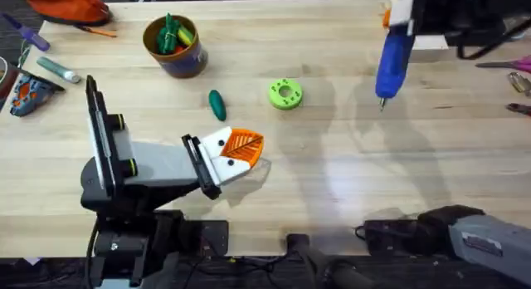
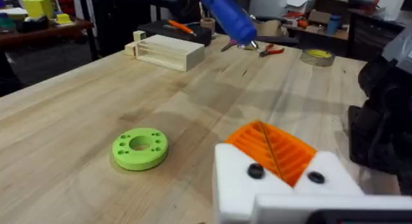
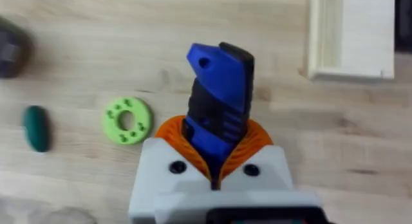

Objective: Pick up the gripper from the table and insert it into the empty holder that is missing its gripper. Then pick up a screw, insert it into the mounting hole, and use the screwdriver to tighten it. Finally, clean up the table by picking up the vegetable and placing it into the bucket.

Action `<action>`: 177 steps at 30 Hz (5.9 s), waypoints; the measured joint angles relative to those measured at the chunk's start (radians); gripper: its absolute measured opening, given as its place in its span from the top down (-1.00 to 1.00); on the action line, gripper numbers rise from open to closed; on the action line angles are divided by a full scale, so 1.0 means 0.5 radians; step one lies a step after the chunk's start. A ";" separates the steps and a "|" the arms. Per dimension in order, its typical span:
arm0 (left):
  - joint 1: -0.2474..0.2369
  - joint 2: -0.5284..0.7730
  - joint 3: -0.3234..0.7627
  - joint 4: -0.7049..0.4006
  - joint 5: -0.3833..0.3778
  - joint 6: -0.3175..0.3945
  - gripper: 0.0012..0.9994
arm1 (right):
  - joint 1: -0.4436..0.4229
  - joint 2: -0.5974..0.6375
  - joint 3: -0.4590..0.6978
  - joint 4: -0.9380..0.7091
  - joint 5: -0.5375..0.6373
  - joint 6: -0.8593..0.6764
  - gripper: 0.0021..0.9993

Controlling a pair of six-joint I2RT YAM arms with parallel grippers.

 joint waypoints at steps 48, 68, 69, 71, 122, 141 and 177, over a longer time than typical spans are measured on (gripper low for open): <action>0.000 0.000 0.000 0.000 0.000 -0.001 0.97 | 0.485 -0.081 -0.742 3.263 -2.106 0.291 0.95; 0.000 0.000 0.000 0.000 0.000 -0.001 0.97 | 0.676 0.247 -0.747 3.710 -2.545 0.359 0.95; 0.000 -0.001 0.000 0.000 0.000 -0.001 0.97 | 0.676 0.277 -0.747 3.737 -2.560 0.356 0.95; 0.000 0.000 0.000 0.000 0.000 -0.001 0.97 | 0.676 0.343 -0.749 3.822 -2.586 0.351 0.95; 0.000 0.000 0.000 0.000 0.000 -0.001 0.97 | 1.015 0.465 -0.753 4.054 -2.638 0.139 0.95; 0.000 0.000 0.000 0.000 0.000 -0.001 0.97 | 1.038 0.485 -0.752 4.000 -2.511 0.262 0.95; 0.000 -0.001 0.000 0.000 0.000 -0.001 0.97 | 1.065 0.523 -0.752 3.992 -2.504 0.262 0.95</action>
